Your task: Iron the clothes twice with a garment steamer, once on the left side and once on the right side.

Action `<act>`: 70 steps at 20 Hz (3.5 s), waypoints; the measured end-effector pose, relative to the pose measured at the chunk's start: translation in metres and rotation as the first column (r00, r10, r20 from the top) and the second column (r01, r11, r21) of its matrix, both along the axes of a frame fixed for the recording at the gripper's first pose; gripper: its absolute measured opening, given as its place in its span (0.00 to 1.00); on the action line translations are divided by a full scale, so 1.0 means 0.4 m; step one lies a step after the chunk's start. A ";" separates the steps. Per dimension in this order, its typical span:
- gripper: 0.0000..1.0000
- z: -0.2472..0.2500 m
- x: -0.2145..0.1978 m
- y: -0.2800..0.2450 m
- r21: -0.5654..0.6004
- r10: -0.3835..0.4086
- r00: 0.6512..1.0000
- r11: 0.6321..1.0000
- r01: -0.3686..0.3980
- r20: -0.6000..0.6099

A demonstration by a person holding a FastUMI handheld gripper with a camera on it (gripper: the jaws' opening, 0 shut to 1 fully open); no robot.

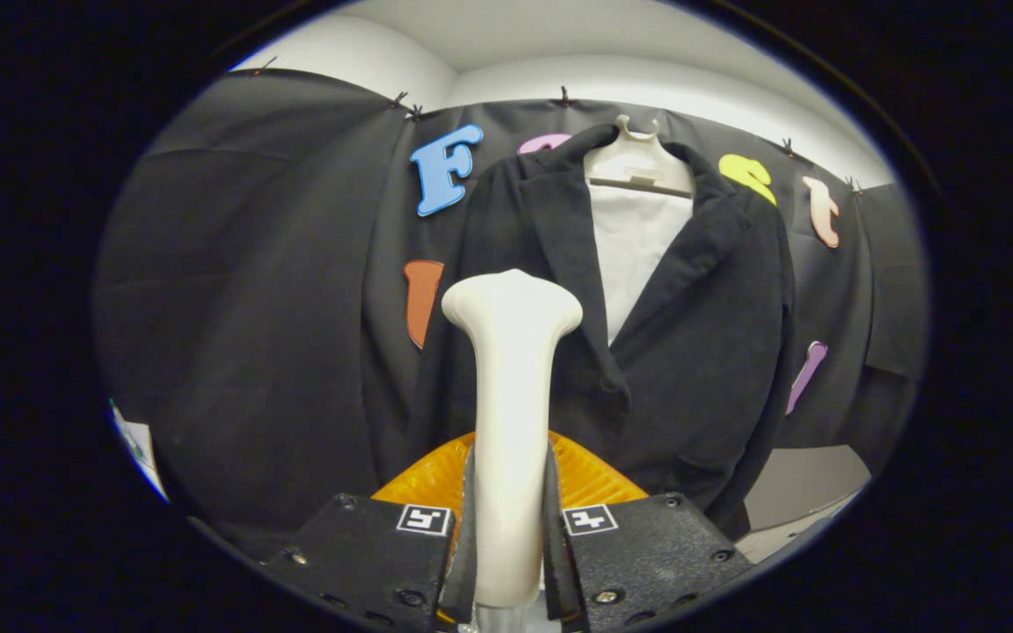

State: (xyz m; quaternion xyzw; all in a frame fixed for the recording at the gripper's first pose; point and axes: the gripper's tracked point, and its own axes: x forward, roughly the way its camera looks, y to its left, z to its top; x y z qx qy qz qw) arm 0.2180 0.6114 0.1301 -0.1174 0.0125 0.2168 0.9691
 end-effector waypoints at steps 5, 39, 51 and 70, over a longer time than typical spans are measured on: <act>0.33 -0.069 0.010 -0.012 -0.023 -0.010 0.999 1.000 0.009 -0.046; 0.33 -0.448 0.004 -0.182 -0.127 -0.044 0.946 0.992 0.004 -0.320; 0.33 -0.326 -0.066 -0.703 -0.018 -0.135 0.942 0.991 0.136 -0.308; 0.33 -0.445 -0.401 -1.581 0.118 -0.279 0.905 0.936 0.331 -0.321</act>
